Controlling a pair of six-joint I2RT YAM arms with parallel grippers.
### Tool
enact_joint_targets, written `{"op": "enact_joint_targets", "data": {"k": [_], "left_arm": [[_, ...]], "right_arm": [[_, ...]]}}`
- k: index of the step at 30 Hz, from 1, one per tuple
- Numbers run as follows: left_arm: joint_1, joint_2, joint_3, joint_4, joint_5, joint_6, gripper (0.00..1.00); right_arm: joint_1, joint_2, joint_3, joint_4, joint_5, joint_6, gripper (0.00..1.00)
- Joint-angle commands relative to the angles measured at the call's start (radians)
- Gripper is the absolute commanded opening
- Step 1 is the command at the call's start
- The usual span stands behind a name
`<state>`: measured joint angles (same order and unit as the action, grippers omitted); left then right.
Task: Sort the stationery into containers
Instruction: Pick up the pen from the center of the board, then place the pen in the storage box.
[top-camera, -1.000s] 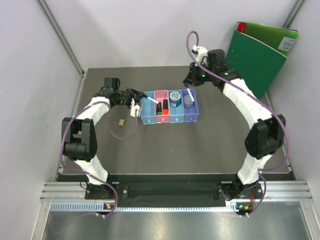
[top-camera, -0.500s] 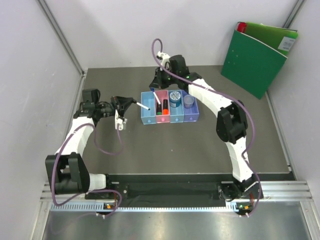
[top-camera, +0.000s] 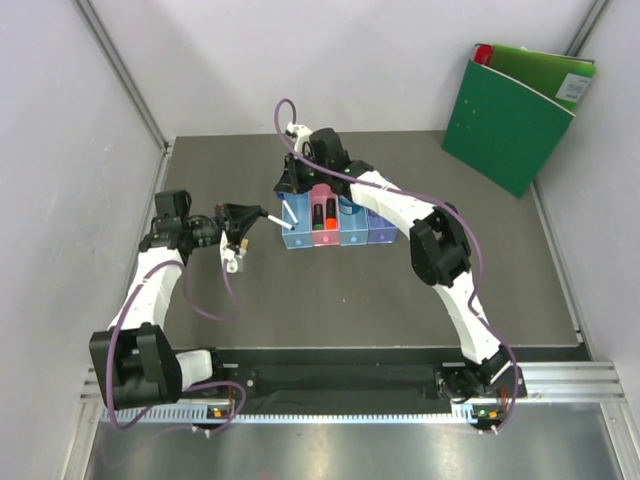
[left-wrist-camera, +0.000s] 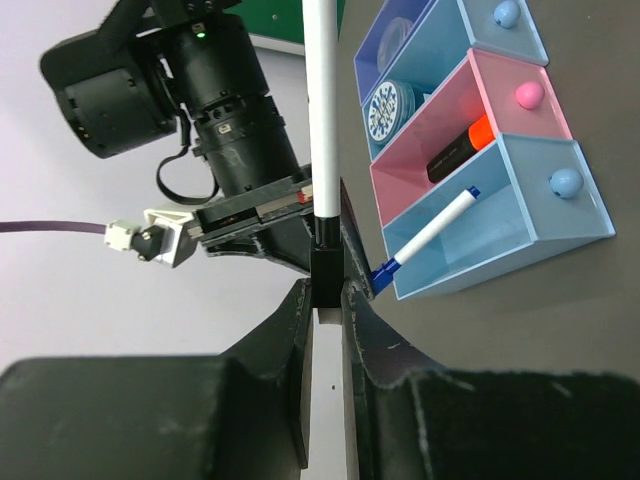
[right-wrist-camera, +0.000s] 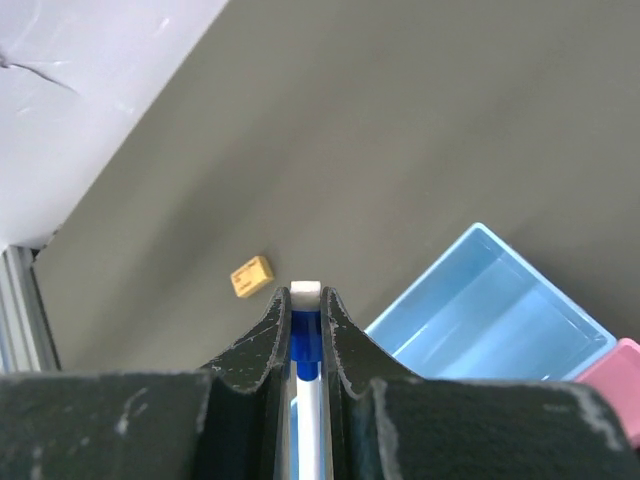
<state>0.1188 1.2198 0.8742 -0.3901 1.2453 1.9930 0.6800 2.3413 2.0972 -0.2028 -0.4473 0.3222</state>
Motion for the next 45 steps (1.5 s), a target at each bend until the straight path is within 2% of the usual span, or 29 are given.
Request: {"op": "enact_joint_targets", "data": {"k": [1,5,6,9,11,18,23,29,36,45], "left_arm": [[0.015,-0.019,0.017,-0.023,0.082,0.664,0.0],[0.016,-0.011,0.022,-0.02,0.082,0.665,0.0],[0.018,-0.009,0.022,-0.021,0.082,0.667,0.0],[0.021,0.0,0.017,-0.015,0.082,0.667,0.0],[0.024,0.012,0.016,-0.001,0.08,0.667,0.0],[0.039,0.066,0.006,0.066,0.059,0.668,0.0],[0.042,0.161,-0.007,0.163,0.048,0.668,0.0],[0.03,0.285,0.017,0.276,0.039,0.67,0.0],[-0.004,0.391,0.083,0.365,0.051,0.668,0.0],[-0.034,0.403,0.123,0.381,0.092,0.67,0.0]], "right_arm": [[-0.016,-0.002,0.017,0.037,0.027,-0.028,0.04],[-0.037,0.003,0.001,0.022,0.044,-0.057,0.1],[-0.04,0.003,-0.002,0.019,0.045,-0.07,0.24],[-0.043,-0.008,-0.003,0.002,0.045,-0.106,0.49],[-0.048,-0.031,-0.003,-0.009,0.039,-0.126,0.53],[-0.083,-0.161,-0.049,-0.061,-0.073,-0.124,0.53],[-0.094,-0.292,-0.126,-0.107,-0.157,-0.124,0.5],[-0.082,-0.372,-0.203,-0.115,-0.218,-0.114,0.48],[-0.028,-0.379,-0.227,-0.135,-0.248,-0.11,0.46],[0.01,-0.343,-0.252,-0.13,-0.245,-0.115,0.44]]}}
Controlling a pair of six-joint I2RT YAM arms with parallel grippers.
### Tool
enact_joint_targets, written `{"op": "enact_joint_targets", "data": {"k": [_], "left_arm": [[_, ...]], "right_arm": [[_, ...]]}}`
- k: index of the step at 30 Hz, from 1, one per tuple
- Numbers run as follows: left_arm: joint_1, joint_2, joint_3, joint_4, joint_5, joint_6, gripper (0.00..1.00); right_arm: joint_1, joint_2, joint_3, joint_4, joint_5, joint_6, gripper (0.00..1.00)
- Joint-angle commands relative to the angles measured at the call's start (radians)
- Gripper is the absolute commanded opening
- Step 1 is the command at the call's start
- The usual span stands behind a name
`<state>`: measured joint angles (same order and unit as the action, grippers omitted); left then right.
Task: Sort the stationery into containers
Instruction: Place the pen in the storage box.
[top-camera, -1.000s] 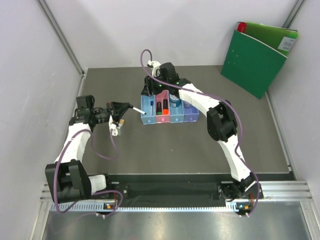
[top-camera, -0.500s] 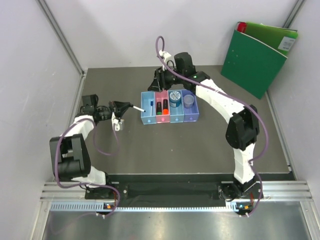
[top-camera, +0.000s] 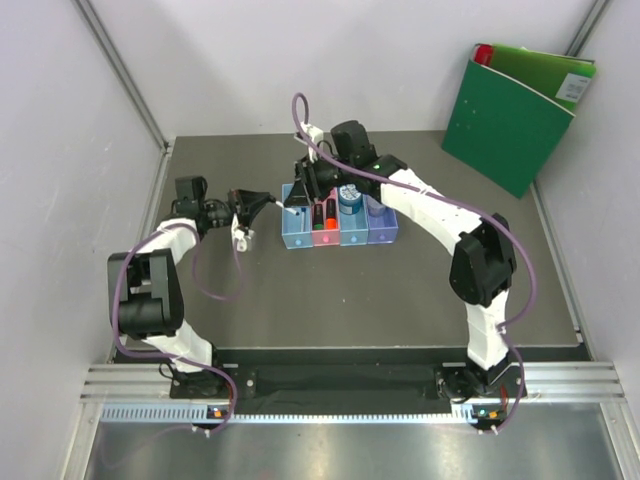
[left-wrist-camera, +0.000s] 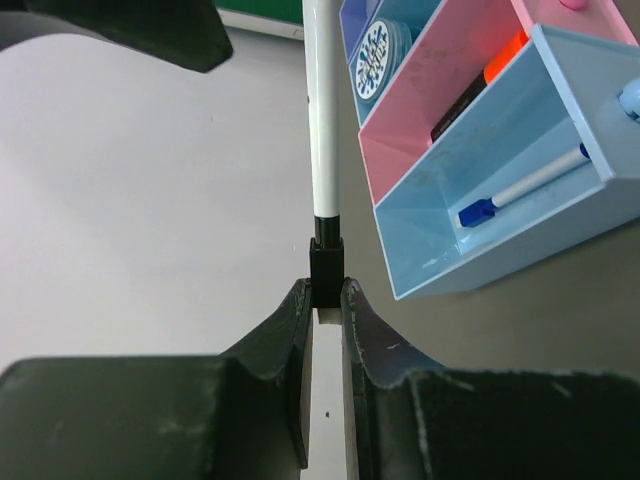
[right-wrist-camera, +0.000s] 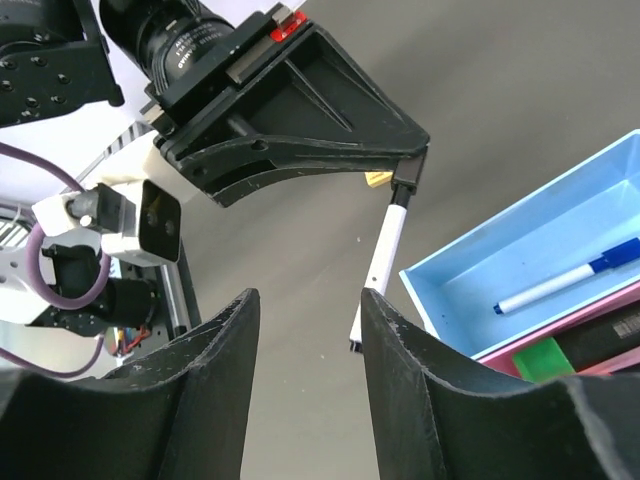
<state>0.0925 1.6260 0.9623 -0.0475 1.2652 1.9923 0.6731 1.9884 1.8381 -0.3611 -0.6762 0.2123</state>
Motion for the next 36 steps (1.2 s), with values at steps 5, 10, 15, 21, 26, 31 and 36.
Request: {"op": "enact_joint_targets", "data": {"k": [5,10,15,21,26,31,36], "left_arm": [[-0.011,-0.011,0.026,0.069,0.086,0.671,0.0],[-0.011,-0.038,0.012,0.075,0.105,0.671,0.0],[-0.01,-0.058,0.001,0.072,0.122,0.669,0.0],[-0.011,-0.078,-0.019,0.072,0.132,0.669,0.0],[-0.013,-0.078,-0.037,0.087,0.143,0.669,0.0],[-0.008,-0.083,-0.068,0.112,0.14,0.669,0.31],[0.021,-0.113,-0.086,0.01,0.089,0.671,0.42]], "right_arm": [[0.036,0.033,0.015,0.037,-0.008,-0.002,0.43],[0.039,0.044,0.015,0.037,0.003,-0.008,0.43],[0.039,0.056,0.018,0.039,0.01,-0.008,0.43],[0.042,0.064,0.02,0.042,0.015,-0.005,0.4],[0.048,0.066,0.02,0.044,0.029,-0.005,0.04],[0.051,0.059,0.02,0.04,0.038,-0.005,0.0],[0.051,0.052,0.003,0.04,0.089,-0.01,0.0]]}}
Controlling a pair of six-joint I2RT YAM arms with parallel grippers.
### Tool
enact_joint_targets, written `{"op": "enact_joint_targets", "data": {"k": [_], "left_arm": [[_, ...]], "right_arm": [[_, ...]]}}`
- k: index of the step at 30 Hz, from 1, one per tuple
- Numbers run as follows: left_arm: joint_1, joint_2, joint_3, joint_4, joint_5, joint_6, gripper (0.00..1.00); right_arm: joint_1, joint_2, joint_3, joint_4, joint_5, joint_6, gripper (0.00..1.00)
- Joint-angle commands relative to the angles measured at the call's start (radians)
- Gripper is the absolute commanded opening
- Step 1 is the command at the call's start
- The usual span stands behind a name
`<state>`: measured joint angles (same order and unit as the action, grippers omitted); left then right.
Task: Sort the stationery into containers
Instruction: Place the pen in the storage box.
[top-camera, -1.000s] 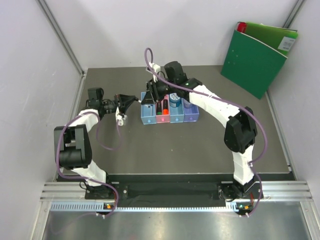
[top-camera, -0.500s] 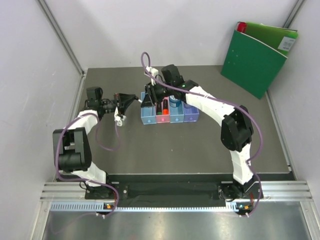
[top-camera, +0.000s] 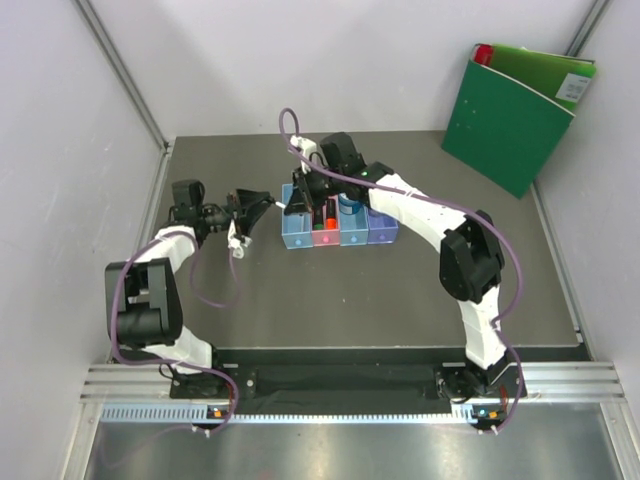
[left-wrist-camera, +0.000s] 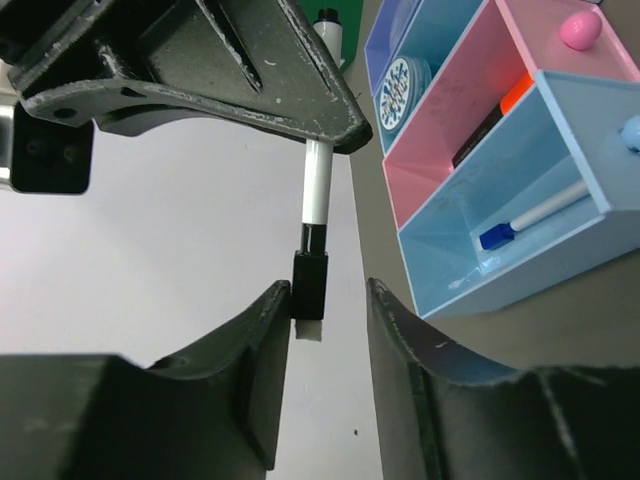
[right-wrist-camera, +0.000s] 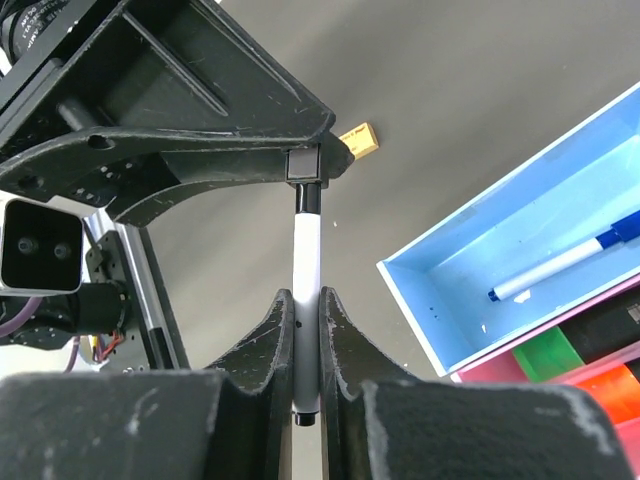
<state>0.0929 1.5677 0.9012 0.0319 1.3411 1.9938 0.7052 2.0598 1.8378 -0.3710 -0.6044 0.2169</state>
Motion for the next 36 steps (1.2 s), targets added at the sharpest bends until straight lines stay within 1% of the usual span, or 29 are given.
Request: {"op": "enact_joint_targets", "data": {"k": [1,4,5,6,7,8,9,10,12,13,14,15,16,18,19,21,22,24,25,27,28,31,33,36], "left_arm": [[0.025,-0.058,-0.044,-0.093,0.009,0.668,0.44],[0.056,-0.093,-0.079,-0.157,-0.037,0.668,0.45],[0.063,-0.118,-0.085,-0.221,-0.074,0.666,0.45],[0.077,-0.13,-0.09,-0.252,-0.094,0.659,0.45],[0.082,-0.141,-0.091,-0.298,-0.126,0.639,0.44],[0.088,-0.167,-0.091,-0.366,-0.153,0.622,0.42],[0.096,-0.181,-0.094,-0.392,-0.202,0.591,0.41],[0.097,-0.201,-0.107,-0.404,-0.232,0.52,0.41],[0.097,-0.25,-0.136,-0.354,-0.299,0.408,0.38],[0.096,-0.267,-0.156,-0.348,-0.325,0.313,0.38],[0.097,-0.287,-0.16,-0.354,-0.344,0.275,0.37],[0.091,-0.294,-0.159,-0.387,-0.411,0.234,0.36],[0.087,-0.298,-0.144,-0.423,-0.44,0.176,0.36],[0.082,-0.29,-0.122,-0.501,-0.488,0.108,0.35],[0.082,-0.282,-0.096,-0.515,-0.52,0.039,0.34],[0.073,-0.242,-0.067,-0.542,-0.559,-0.036,0.34],[0.071,-0.203,-0.029,-0.584,-0.588,-0.085,0.34],[0.062,-0.158,0.016,-0.622,-0.609,-0.154,0.33],[0.061,-0.111,0.063,-0.668,-0.62,-0.214,0.33],[0.056,-0.059,0.112,-0.714,-0.635,-0.251,0.32],[0.053,-0.01,0.158,-0.733,-0.638,-0.304,0.32],[0.039,0.089,0.252,-0.823,-0.642,-0.342,0.32],[0.018,0.127,0.307,-0.897,-0.652,-0.348,0.31],[-0.018,0.186,0.347,-0.963,-0.681,-0.348,0.31]], "right_arm": [[0.02,-0.021,0.003,0.049,0.035,-0.017,0.0],[0.019,-0.017,0.003,0.046,0.084,-0.021,0.0],[0.019,-0.015,0.003,0.043,0.101,-0.019,0.0],[0.017,-0.015,0.005,0.043,0.118,-0.019,0.0],[0.019,-0.013,0.002,0.04,0.165,-0.019,0.0],[0.016,-0.013,-0.003,0.04,0.185,-0.013,0.0],[0.016,-0.013,-0.008,0.043,0.202,-0.005,0.0],[0.016,-0.01,-0.015,0.04,0.241,-0.002,0.0],[0.016,-0.009,-0.023,0.038,0.278,0.007,0.0],[0.014,-0.006,-0.028,0.035,0.32,0.013,0.0],[0.016,-0.006,-0.032,0.035,0.34,0.019,0.0],[0.014,-0.006,-0.035,0.034,0.359,0.036,0.0],[0.014,-0.001,-0.044,0.032,0.395,0.045,0.0],[0.014,0.003,-0.052,0.032,0.425,0.071,0.0],[0.014,0.01,-0.055,0.035,0.449,0.078,0.0],[0.014,0.019,-0.052,0.037,0.468,0.085,0.0],[0.014,0.032,-0.046,0.037,0.486,0.087,0.0],[0.016,0.043,-0.034,0.038,0.494,0.09,0.0],[0.016,0.057,-0.019,0.04,0.499,0.091,0.0],[0.016,0.068,-0.005,0.04,0.5,0.091,0.0],[0.017,0.078,0.007,0.041,0.503,0.091,0.0],[0.022,0.091,0.021,0.047,0.509,0.088,0.0],[0.022,0.095,0.023,0.052,0.514,0.088,0.0],[0.027,0.103,0.024,0.058,0.515,0.095,0.0]]}}
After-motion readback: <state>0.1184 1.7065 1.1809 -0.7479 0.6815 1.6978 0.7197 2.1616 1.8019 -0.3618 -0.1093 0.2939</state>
